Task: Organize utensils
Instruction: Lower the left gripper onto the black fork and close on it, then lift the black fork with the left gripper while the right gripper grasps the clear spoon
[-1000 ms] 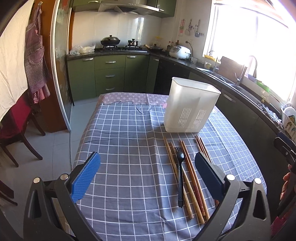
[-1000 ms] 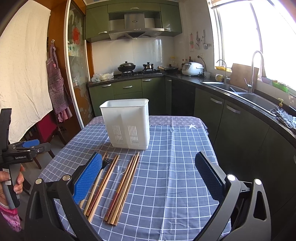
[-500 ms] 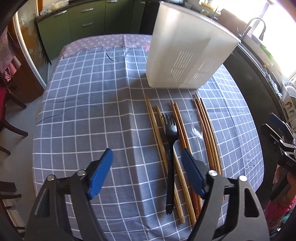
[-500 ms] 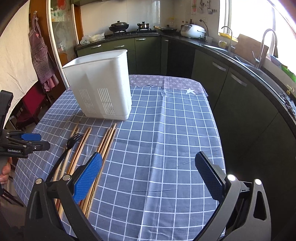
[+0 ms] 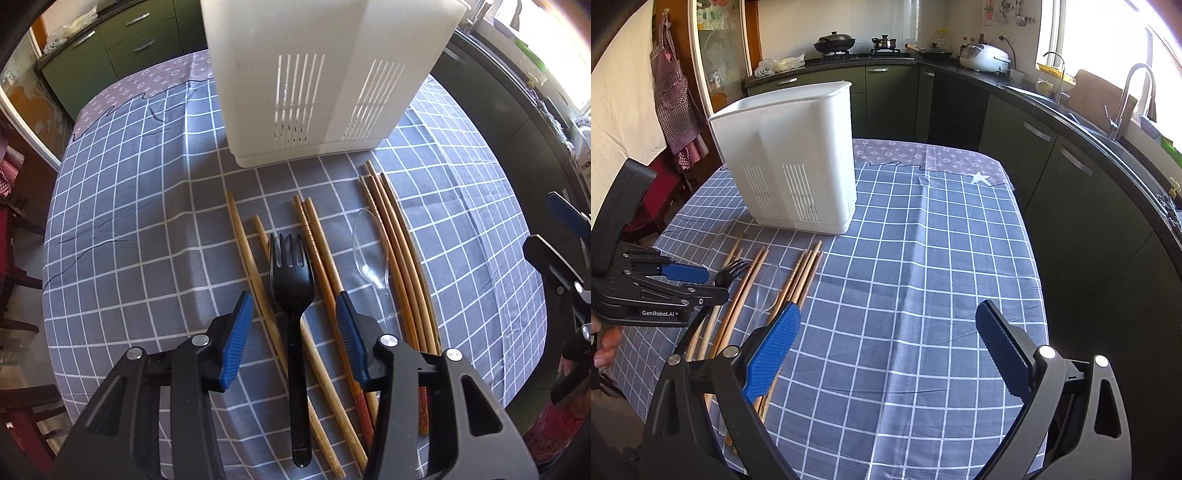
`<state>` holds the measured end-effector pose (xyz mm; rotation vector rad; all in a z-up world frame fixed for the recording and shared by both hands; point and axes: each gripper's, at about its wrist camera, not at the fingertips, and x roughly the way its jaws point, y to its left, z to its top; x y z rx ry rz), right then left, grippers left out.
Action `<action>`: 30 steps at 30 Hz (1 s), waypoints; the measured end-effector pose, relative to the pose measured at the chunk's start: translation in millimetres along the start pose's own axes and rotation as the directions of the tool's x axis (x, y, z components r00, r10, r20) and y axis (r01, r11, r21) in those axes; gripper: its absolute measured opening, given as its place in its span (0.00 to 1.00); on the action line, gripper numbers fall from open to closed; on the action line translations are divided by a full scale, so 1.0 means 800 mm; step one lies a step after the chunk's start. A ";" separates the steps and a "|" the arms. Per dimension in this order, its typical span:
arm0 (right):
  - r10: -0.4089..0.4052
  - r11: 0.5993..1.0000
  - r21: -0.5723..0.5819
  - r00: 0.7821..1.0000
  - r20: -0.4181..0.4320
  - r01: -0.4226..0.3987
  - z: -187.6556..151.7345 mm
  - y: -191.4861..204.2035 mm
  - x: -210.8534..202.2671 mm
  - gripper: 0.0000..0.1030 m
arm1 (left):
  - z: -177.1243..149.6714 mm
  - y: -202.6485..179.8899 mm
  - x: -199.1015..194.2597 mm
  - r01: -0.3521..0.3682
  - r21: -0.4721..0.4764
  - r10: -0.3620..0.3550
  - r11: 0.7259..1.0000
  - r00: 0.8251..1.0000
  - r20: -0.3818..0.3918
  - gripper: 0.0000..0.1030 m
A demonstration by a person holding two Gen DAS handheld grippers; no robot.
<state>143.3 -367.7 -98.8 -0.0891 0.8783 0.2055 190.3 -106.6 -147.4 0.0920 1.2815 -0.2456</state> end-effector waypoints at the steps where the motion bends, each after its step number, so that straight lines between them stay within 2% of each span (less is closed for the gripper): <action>1: 0.002 1.000 0.002 1.000 0.001 -0.002 0.000 -0.001 0.001 0.92 | 0.001 -0.005 0.003 0.000 0.006 0.000 1.000 1.000 -0.004 0.41; 4: 0.006 1.000 0.005 1.000 0.002 -0.006 -0.001 -0.003 0.002 0.92 | 0.005 -0.017 0.009 -0.014 0.017 0.014 1.000 1.000 -0.006 0.33; 12: 0.019 1.000 0.012 1.000 0.000 -0.019 -0.004 -0.007 0.003 0.92 | 0.021 -0.041 0.029 -0.067 0.040 0.067 0.997 0.998 -0.010 0.31; 14: 0.026 1.000 0.011 1.000 0.001 -0.026 -0.005 -0.008 0.002 0.92 | 0.023 -0.042 0.030 -0.069 0.039 0.070 0.997 0.997 -0.012 0.25; 19: 0.046 0.999 0.007 0.999 0.002 -0.047 -0.002 -0.005 -0.001 0.92 | 0.017 -0.030 0.021 -0.051 0.033 0.050 0.998 0.999 0.005 0.25; 23: 0.071 0.997 0.017 0.997 -0.027 -0.070 0.006 0.001 0.000 0.87 | 0.013 -0.013 0.000 -0.046 0.024 0.045 0.999 0.998 0.052 0.25; 28: 0.164 0.985 -0.034 0.980 -0.116 -0.169 0.020 0.037 0.014 0.62 | 0.010 0.002 -0.038 -0.052 0.010 0.050 0.999 0.989 0.139 0.25; 30: 0.200 0.976 -0.046 0.965 -0.170 -0.211 0.024 0.054 0.026 0.48 | 0.007 0.007 -0.052 -0.059 0.008 0.057 0.998 0.983 0.173 0.25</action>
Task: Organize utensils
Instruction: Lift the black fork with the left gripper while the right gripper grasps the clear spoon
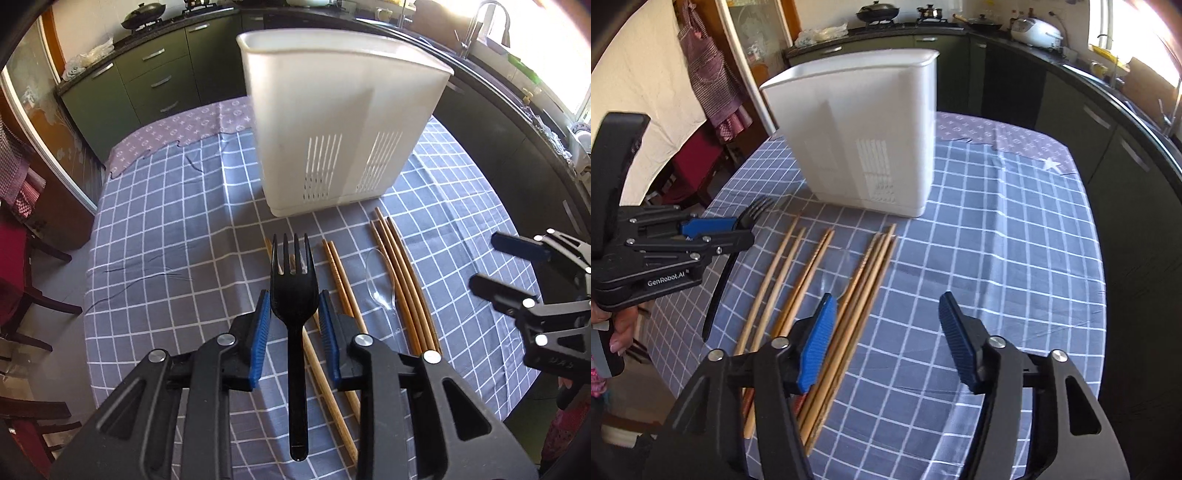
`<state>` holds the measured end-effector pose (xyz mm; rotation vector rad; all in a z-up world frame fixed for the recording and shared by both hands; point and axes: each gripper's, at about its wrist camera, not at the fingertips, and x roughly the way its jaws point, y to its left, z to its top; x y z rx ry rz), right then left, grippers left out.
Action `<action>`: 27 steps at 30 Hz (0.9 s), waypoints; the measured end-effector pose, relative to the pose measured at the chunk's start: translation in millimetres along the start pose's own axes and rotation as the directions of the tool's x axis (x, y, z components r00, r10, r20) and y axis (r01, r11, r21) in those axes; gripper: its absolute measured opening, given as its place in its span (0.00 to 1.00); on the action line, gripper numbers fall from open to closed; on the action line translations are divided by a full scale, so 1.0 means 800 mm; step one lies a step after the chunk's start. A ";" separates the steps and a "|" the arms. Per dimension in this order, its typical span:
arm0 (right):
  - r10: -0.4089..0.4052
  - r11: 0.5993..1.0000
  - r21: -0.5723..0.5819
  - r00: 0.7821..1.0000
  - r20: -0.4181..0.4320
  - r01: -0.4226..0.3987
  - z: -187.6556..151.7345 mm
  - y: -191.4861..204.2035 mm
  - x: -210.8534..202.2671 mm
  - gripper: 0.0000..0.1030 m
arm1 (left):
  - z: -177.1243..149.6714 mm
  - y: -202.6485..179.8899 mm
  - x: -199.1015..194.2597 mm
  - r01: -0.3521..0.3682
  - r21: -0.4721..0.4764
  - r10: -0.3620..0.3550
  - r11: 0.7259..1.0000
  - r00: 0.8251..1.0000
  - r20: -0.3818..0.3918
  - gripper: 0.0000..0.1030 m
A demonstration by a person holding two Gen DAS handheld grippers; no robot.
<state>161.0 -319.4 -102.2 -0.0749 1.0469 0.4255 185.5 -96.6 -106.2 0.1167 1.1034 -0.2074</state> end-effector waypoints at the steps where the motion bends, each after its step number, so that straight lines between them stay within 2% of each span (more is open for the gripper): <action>1: 0.021 1.000 -0.002 1.000 -0.023 -0.021 0.003 0.007 0.007 0.44 | 0.000 0.001 -0.006 -0.002 -0.002 0.002 1.000 1.000 0.014 0.25; 3: 0.041 0.999 -0.010 0.998 -0.055 -0.042 0.006 0.021 0.017 0.30 | -0.003 0.006 -0.017 -0.005 -0.004 0.005 1.000 0.999 0.040 0.25; 6: 0.066 0.998 0.008 0.993 -0.103 -0.065 0.010 0.034 0.035 0.21 | -0.008 0.014 -0.028 -0.002 -0.005 0.003 1.000 0.998 0.060 0.25; 14: 0.049 0.998 0.039 0.975 -0.215 -0.042 0.011 0.050 0.076 0.17 | -0.014 0.019 -0.032 0.024 0.000 -0.024 1.000 0.996 0.084 0.25; 25: 0.009 0.999 0.036 0.963 -0.271 0.001 0.014 0.067 0.103 0.17 | -0.021 0.028 -0.035 0.052 0.002 -0.052 0.999 0.994 0.101 0.25; 27: -0.017 1.000 0.020 0.963 -0.270 0.023 0.015 0.073 0.110 0.14 | -0.021 0.030 -0.036 0.055 0.002 -0.055 0.999 0.993 0.104 0.25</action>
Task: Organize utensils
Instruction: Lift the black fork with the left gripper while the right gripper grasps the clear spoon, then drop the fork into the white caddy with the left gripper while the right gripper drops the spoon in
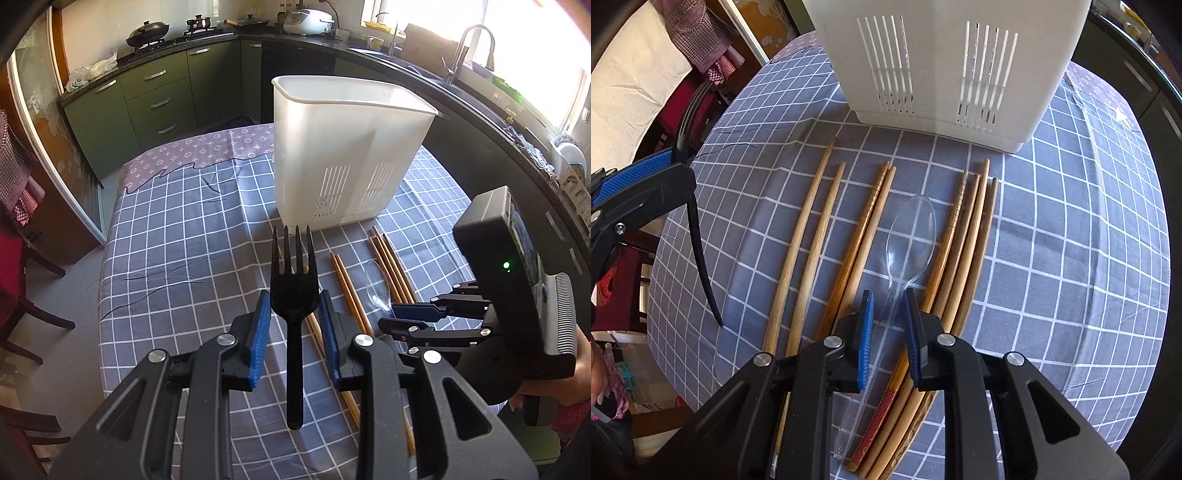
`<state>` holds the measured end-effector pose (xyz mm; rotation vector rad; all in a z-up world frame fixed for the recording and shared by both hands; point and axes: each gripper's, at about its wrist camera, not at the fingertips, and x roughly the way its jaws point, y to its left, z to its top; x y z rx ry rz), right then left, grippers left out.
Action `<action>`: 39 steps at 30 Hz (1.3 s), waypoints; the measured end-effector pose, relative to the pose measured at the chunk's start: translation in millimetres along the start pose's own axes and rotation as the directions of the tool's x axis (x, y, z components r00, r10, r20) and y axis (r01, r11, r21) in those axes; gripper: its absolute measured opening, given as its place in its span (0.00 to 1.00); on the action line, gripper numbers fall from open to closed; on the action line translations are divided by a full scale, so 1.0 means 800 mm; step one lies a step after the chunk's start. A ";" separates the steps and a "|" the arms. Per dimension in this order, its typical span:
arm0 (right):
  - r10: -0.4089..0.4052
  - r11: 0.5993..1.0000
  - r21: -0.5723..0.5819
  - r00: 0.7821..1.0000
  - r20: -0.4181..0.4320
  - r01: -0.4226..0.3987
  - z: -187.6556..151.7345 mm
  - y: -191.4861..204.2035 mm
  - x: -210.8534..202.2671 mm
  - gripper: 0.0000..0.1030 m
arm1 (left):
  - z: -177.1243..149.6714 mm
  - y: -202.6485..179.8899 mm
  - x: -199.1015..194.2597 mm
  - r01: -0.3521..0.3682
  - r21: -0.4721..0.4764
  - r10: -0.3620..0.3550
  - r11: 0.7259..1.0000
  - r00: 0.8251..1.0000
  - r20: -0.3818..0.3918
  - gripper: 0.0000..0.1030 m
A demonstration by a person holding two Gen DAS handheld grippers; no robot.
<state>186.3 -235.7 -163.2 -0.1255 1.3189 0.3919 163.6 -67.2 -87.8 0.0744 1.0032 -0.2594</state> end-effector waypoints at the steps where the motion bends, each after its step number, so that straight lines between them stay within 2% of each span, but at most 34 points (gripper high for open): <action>1: -0.003 1.000 -0.001 1.000 0.004 0.003 0.001 0.002 0.002 0.13 | 0.000 0.000 -0.001 0.000 0.000 0.000 1.000 1.000 0.002 0.25; 8: 0.050 0.999 0.004 0.995 0.087 -0.050 -0.004 0.002 -0.012 0.09 | -0.002 0.004 -0.013 -0.001 0.000 0.001 1.000 0.999 0.034 0.25; 16: 0.141 0.989 0.006 0.971 0.193 -0.144 -0.018 -0.007 -0.069 0.09 | 0.004 0.008 -0.030 0.006 -0.008 -0.006 1.000 0.997 0.072 0.25; 25: 0.201 0.979 -0.011 0.943 0.264 -0.206 -0.039 -0.014 -0.111 0.09 | 0.010 0.004 -0.050 0.020 -0.003 -0.019 1.000 0.995 0.103 0.25; 30: 0.224 0.973 -0.011 0.925 0.307 -0.232 -0.052 -0.026 -0.138 0.09 | 0.027 0.000 -0.077 0.042 0.010 -0.043 0.999 0.989 0.142 0.25; 33: 0.245 0.967 -0.014 0.909 0.336 -0.255 -0.055 -0.034 -0.148 0.09 | 0.050 -0.004 -0.100 0.058 0.013 -0.059 0.998 0.980 0.190 0.25; 35: 0.251 0.964 -0.010 0.901 0.353 -0.264 -0.057 -0.038 -0.154 0.09 | 0.069 -0.008 -0.118 0.076 0.014 -0.077 0.997 0.968 0.240 0.25; 39: 0.256 0.962 -0.009 0.892 0.372 -0.272 -0.060 -0.044 -0.157 0.09 | 0.113 -0.019 -0.146 0.075 0.012 -0.074 0.997 0.926 0.371 0.25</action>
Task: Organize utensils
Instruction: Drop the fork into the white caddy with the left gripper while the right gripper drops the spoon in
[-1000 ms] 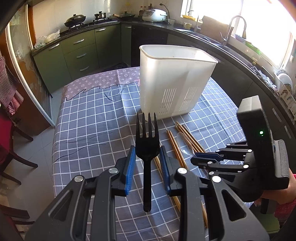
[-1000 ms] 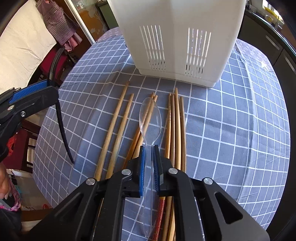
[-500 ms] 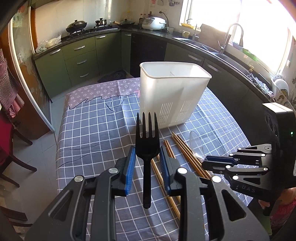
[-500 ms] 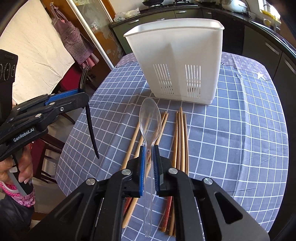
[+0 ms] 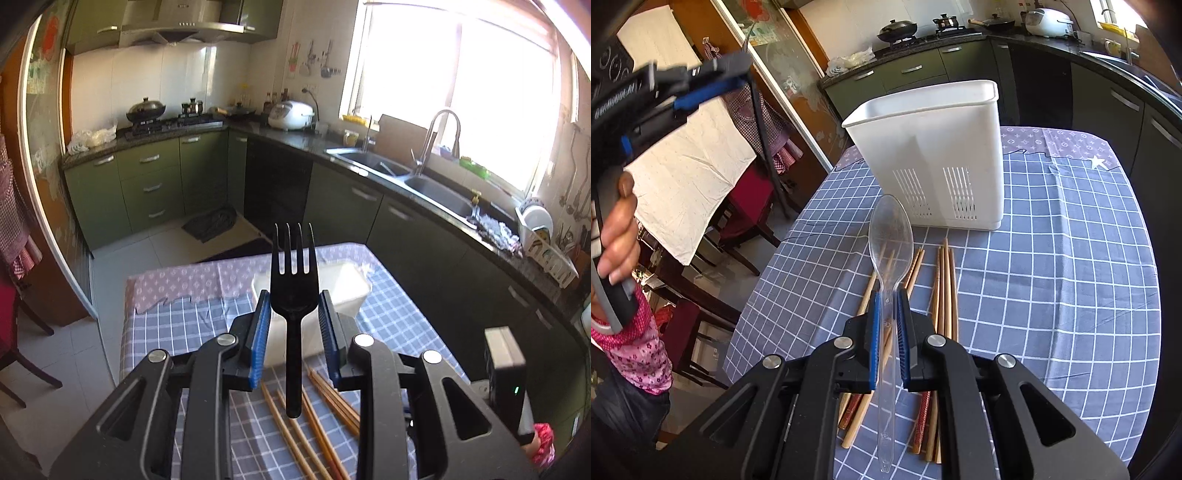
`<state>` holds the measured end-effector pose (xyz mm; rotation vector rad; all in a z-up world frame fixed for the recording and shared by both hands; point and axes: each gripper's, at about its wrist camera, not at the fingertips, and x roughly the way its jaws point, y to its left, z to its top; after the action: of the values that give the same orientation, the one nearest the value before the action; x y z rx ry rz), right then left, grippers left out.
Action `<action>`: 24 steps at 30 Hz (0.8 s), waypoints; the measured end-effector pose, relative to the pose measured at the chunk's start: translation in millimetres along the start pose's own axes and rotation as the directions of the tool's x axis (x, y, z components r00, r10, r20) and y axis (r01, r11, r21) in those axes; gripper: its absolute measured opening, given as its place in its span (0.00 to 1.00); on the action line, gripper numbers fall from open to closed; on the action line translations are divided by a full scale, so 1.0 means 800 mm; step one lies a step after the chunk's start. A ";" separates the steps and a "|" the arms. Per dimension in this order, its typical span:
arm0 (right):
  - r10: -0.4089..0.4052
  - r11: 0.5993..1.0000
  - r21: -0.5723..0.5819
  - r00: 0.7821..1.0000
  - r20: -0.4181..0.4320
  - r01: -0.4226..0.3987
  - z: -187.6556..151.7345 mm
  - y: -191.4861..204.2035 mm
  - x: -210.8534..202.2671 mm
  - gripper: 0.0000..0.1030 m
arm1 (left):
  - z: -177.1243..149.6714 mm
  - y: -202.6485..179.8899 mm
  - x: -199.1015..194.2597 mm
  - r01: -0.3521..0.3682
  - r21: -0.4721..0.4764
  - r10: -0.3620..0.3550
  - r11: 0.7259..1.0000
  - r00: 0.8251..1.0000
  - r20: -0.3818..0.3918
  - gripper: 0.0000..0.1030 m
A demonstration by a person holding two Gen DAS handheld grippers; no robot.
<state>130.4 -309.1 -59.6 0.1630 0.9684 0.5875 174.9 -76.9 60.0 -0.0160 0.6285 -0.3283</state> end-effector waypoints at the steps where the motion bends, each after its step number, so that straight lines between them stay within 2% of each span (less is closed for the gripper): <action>1: 0.003 1.000 0.001 1.000 0.003 -0.003 -0.002 -0.002 -0.001 0.09 | 0.011 -0.003 0.001 0.000 -0.003 0.000 1.000 0.999 0.036 0.25; 5: 0.012 1.000 0.007 1.000 0.021 -0.012 -0.007 -0.010 -0.007 0.09 | 0.048 -0.010 0.016 -0.033 -0.019 0.036 0.999 0.986 0.163 0.25; 8: 0.016 1.000 0.015 0.999 0.036 -0.017 -0.009 -0.016 -0.010 0.09 | 0.062 -0.014 0.045 -0.078 -0.021 0.081 0.997 0.975 0.207 0.25; 11: 0.017 1.000 0.022 0.998 0.053 -0.018 -0.010 -0.023 -0.018 0.09 | 0.058 -0.014 0.085 -0.103 -0.025 0.106 0.994 0.981 0.165 0.25; 16: 0.015 1.000 0.017 0.997 0.081 -0.017 -0.007 -0.026 -0.033 0.09 | 0.026 -0.010 0.137 -0.110 -0.027 0.112 0.994 0.992 0.064 0.25; 18: 0.014 1.000 0.009 0.994 0.109 -0.015 -0.001 -0.024 -0.042 0.09 | 0.015 -0.008 0.145 -0.113 -0.026 0.115 0.993 0.992 0.054 0.31; 20: 0.012 1.000 0.000 0.989 0.145 -0.012 0.008 -0.020 -0.052 0.09 | 0.007 -0.004 0.148 -0.118 -0.031 0.120 0.992 0.991 0.052 0.43; 24: 0.009 1.000 -0.020 0.969 0.249 -0.004 0.041 -0.012 -0.076 0.09 | 0.003 0.005 0.131 -0.114 -0.050 0.118 0.992 0.990 0.082 0.44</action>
<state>135.0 -345.4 -0.3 0.2174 0.7184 0.5677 257.3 -105.3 1.3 -0.0363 0.5503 -0.1996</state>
